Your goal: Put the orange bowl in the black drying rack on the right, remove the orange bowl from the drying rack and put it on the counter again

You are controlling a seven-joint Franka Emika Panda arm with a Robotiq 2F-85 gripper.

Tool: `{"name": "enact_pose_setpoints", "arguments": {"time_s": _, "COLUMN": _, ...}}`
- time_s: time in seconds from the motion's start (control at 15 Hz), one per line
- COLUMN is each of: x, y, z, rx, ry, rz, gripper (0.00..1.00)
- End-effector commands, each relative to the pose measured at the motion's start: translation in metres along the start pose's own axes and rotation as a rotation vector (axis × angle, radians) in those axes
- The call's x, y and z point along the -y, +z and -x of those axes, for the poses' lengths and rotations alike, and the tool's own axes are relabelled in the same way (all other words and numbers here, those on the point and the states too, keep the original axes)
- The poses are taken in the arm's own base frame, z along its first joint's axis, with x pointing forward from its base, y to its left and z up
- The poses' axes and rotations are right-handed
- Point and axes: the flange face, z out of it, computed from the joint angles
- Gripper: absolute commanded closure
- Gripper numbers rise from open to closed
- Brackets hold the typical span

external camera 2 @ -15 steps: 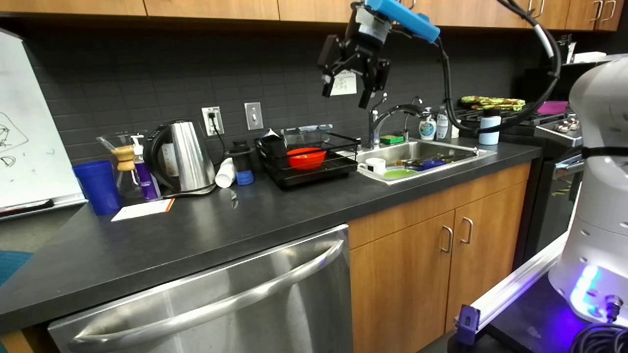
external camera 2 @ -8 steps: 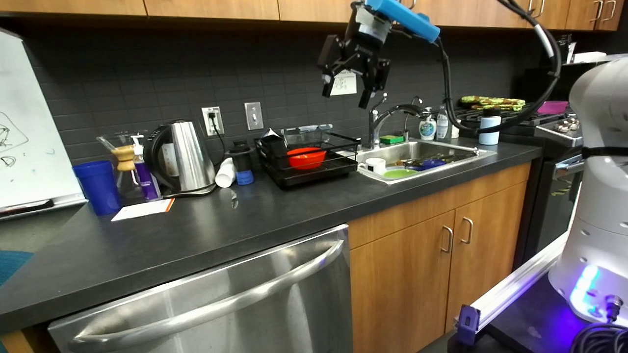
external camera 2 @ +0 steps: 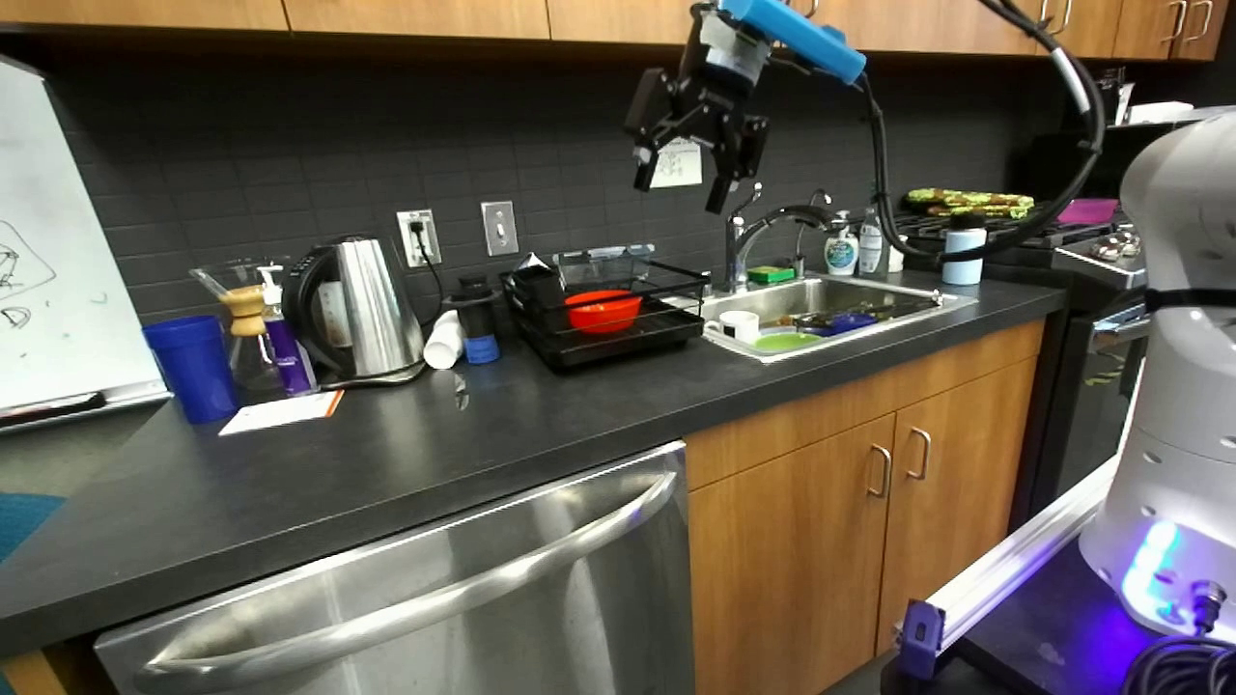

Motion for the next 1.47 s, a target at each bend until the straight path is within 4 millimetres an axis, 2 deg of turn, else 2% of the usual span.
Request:
{"name": "enact_pose_setpoints", "arguments": {"time_s": 0.0, "x": 0.001, "y": 0.002, "z": -0.001, "rx": 0.0, "ry": 0.009, "rz": 0.001, "gripper": 0.0}}
{"name": "enact_pose_setpoints", "arguments": {"time_s": 0.47, "x": 0.008, "y": 0.006, "z": -0.03, "rx": -0.217, "ry": 0.082, "rz": 0.053, "gripper": 0.0}}
{"name": "enact_pose_setpoints", "arguments": {"time_s": 0.93, "x": 0.012, "y": 0.024, "z": -0.061, "rx": -0.381, "ry": 0.158, "rz": 0.074, "gripper": 0.0}}
{"name": "enact_pose_setpoints", "arguments": {"time_s": 1.13, "x": 0.009, "y": 0.032, "z": -0.077, "rx": -0.431, "ry": 0.197, "rz": 0.105, "gripper": 0.0}}
{"name": "enact_pose_setpoints", "arguments": {"time_s": 1.4, "x": -0.002, "y": 0.03, "z": -0.103, "rx": -0.501, "ry": 0.282, "rz": 0.143, "gripper": 0.0}}
